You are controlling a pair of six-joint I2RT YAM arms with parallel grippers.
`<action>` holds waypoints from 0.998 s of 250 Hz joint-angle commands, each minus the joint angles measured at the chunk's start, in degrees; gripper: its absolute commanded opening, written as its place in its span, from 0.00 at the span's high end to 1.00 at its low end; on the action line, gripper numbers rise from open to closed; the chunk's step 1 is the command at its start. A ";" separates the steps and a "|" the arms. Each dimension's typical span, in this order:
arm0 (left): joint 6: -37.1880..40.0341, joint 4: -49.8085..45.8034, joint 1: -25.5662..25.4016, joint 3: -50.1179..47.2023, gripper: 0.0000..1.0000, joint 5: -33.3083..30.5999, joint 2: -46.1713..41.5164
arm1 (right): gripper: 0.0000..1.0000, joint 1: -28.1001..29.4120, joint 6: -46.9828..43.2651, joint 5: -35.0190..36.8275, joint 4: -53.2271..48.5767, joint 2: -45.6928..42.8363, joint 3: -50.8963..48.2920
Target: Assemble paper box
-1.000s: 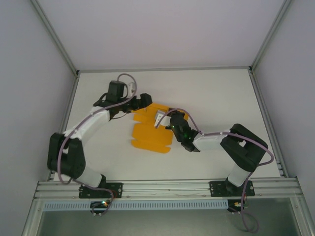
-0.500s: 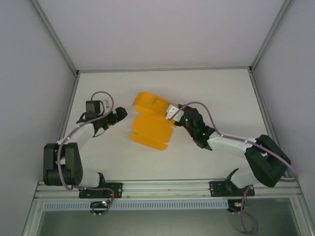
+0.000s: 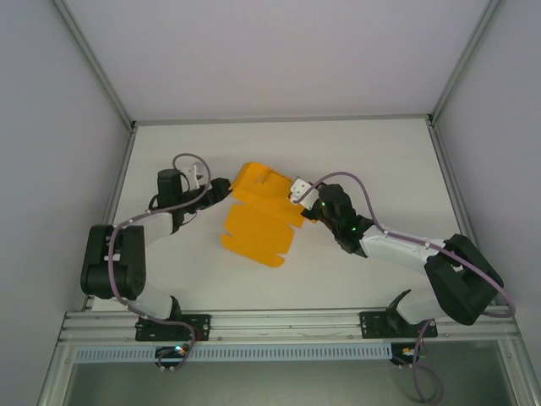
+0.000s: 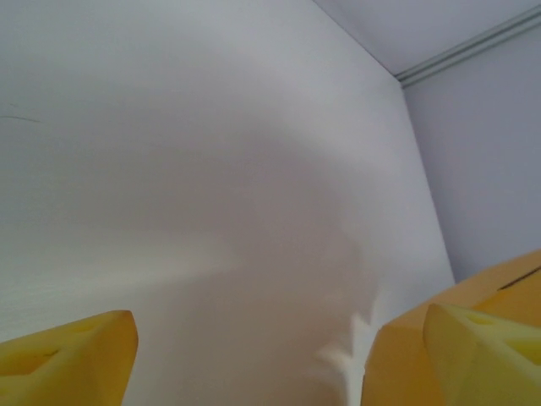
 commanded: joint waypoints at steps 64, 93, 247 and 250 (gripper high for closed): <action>-8.62 14.52 0.76 -2.52 0.20 6.06 5.64 | 1.00 -1.75 6.49 -4.97 -1.16 -3.30 0.78; -9.94 17.68 0.78 -2.78 0.21 8.31 7.15 | 1.00 -2.41 7.47 -4.95 -1.82 -3.35 0.74; -13.03 26.52 -1.78 -4.06 0.25 14.13 7.42 | 1.00 -3.51 8.84 -4.52 -2.32 -1.48 2.15; -13.30 27.17 -1.94 -4.19 0.25 14.45 7.40 | 1.00 -3.51 8.97 -4.48 -2.31 -1.46 2.18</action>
